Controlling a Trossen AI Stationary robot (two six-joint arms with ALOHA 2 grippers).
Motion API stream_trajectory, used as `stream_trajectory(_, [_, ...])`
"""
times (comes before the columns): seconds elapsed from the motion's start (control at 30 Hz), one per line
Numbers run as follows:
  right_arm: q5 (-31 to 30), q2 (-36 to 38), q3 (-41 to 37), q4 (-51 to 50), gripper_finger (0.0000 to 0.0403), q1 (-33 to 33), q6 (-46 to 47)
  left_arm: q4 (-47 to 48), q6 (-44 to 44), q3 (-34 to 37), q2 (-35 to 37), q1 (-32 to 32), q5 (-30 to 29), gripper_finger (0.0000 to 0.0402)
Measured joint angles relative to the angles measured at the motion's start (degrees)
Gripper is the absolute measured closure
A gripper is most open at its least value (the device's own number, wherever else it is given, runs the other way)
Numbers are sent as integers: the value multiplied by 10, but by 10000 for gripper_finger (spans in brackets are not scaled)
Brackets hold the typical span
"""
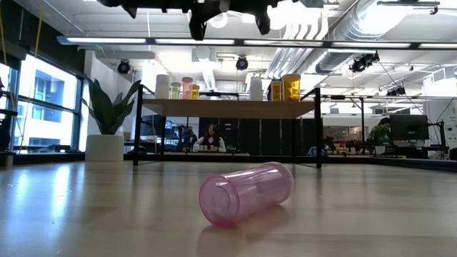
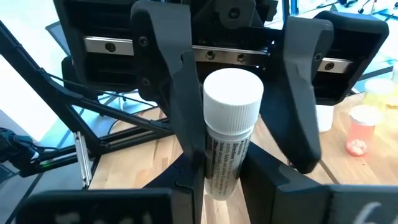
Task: Pick and place medicine bottles onto shelf by color
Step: Put the small white pill bottle on the shelf
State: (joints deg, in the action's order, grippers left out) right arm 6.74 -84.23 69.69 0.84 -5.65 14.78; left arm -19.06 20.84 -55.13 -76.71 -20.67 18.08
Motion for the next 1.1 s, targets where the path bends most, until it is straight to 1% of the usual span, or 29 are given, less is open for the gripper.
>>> stream_trajectory(0.1, [0, 0, 0, -2, 336, 0, 2, 2, 0, 0, 0, 0, 1, 249])
stream_trajectory(0.2, [-1, 0, 0, -6, 336, 0, 6, 0, -2, 0, 0, 0, 1, 275])
stream_trajectory(0.33, [-1, 0, 0, -10, 336, 0, 15, -1, -23, 0, 0, 2, 1, 314])
stream_trajectory(0.43, [0, 1, 0, -13, 336, 0, 17, 0, -35, 0, 0, 7, -1, 334])
stream_trajectory(0.53, [1, 1, 0, -15, 336, 0, 17, 0, -35, 0, 0, 8, -1, 338])
stream_trajectory(0.7, [2, 1, 0, -14, 336, 0, 17, 0, -35, 0, 0, 9, -1, 323])
stream_trajectory(0.8, [4, 1, 0, -14, 325, 0, 11, 0, -29, 0, 4, 4, 6, 324])
stream_trajectory(0.97, [8, 3, 0, -19, 274, 0, -1, 4, 5, 0, 24, -20, 62, 330])
stream_trajectory(1.1, [6, 17, 0, -34, 235, -3, 2, 1, 53, 0, 47, -51, 159, 326])
